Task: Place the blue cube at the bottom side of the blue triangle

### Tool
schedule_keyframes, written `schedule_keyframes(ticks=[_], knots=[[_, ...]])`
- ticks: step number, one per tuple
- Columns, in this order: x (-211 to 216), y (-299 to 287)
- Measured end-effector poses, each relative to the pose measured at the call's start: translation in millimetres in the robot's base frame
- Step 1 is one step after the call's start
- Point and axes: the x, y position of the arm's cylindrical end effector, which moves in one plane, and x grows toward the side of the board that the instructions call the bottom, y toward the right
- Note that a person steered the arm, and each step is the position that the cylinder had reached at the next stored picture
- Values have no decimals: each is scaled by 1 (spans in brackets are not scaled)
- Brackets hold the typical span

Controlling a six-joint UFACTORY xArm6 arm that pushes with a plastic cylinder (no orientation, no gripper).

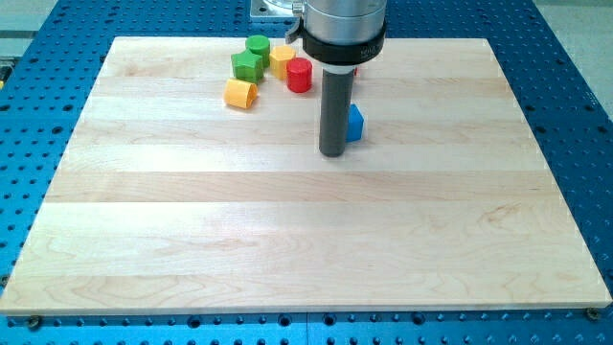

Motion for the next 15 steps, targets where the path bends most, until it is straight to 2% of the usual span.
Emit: schedule_keyframes(ticks=[1,2,3,4,5,6,8,9,10,11,15], knots=[[33,33],[-5,44],[-30,4],[-3,-8],[-31,-38],[-55,-30],[-75,-26],[-75,-19],[-45,-21],[-34,43],[-52,37]])
